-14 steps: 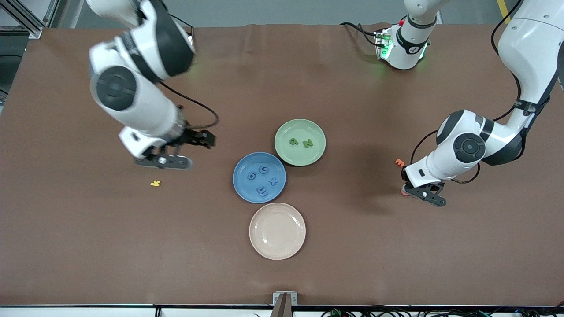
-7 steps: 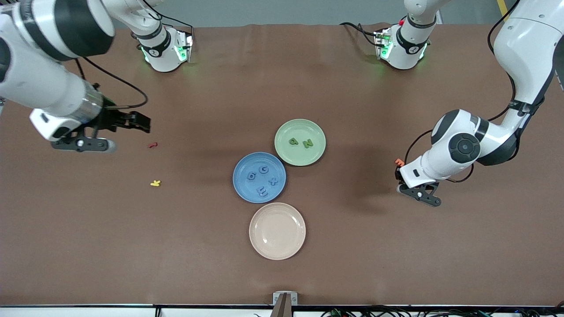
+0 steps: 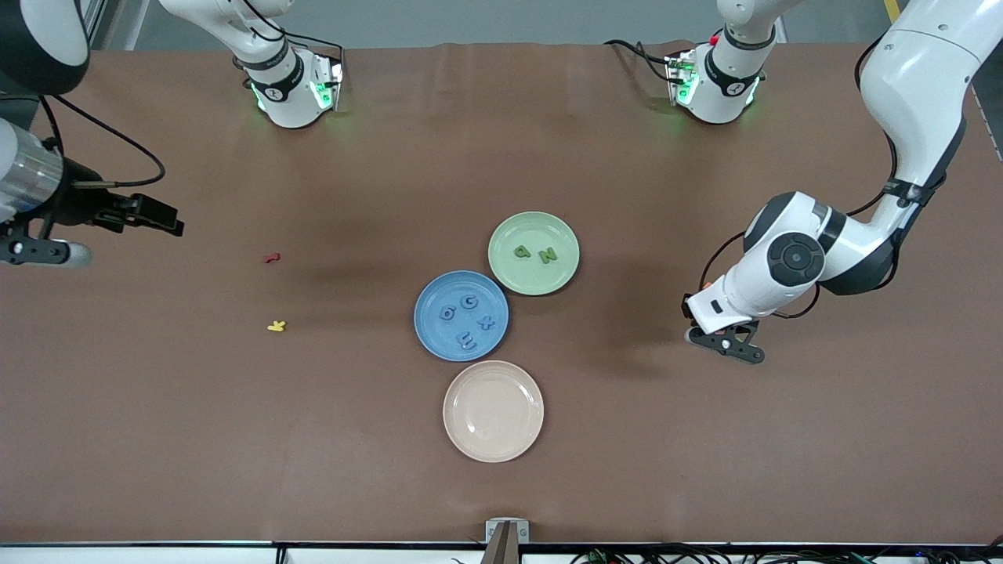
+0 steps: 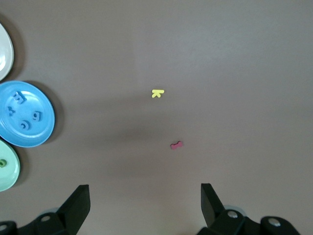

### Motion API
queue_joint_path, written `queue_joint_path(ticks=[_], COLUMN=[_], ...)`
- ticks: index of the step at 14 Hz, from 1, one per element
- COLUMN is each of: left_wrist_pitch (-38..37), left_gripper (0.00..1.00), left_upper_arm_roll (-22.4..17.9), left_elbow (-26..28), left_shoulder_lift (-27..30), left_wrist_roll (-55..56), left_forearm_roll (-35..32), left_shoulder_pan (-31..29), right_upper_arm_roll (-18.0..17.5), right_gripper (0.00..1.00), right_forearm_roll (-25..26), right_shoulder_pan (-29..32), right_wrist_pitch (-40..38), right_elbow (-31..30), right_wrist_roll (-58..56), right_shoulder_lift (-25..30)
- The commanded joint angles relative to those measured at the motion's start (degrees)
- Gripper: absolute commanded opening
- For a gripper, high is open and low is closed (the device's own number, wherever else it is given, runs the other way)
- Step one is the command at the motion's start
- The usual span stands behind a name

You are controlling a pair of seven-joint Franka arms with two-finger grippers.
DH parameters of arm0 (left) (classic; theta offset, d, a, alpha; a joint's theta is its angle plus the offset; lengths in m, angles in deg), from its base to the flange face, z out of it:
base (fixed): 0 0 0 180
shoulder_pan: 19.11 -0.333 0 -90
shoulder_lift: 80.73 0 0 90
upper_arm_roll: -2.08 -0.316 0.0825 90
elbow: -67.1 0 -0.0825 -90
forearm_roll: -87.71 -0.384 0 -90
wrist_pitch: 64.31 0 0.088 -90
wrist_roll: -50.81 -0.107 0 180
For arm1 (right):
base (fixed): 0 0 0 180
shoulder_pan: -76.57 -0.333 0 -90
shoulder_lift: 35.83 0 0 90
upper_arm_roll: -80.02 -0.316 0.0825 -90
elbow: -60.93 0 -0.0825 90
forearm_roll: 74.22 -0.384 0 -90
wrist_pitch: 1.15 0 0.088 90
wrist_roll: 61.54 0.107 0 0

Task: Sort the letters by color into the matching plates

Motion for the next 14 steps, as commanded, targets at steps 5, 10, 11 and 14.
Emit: queue_joint_path(ticks=[5,10,11,14], left_wrist_pitch=[-3.9,-3.8,-3.9,-3.9], left_gripper=[0.0,0.0,0.0,0.0], left_upper_arm_roll=[0.1,0.0,0.0,0.0], left_elbow=[-2.7,-3.2,-3.4,-3.8], left_shoulder_lift=[0.3,0.2,0.2,-0.1], left_wrist_roll=[7.2,14.9,16.8,23.0], left_forearm_roll=[1.2,4.1,4.1,5.3], left_shoulder_pan=[4.7,9.3,10.3,14.1], right_upper_arm_roll=[-0.9,-1.0,-1.1,-1.2], right_gripper=[1.0,1.0,1.0,1.0], right_forearm_roll=[0.8,2.2,2.9,3.3], right_shoulder_pan=[2.2,3.1,2.9,2.8], right_wrist_pitch=[-1.6,-1.6,-1.6,-1.2], right_elbow=[7.9,10.3,10.7,10.8], right_wrist_roll=[-0.1,-0.2,-0.2,0.2], right_shoulder_lift=[0.2,0.2,0.2,0.2])
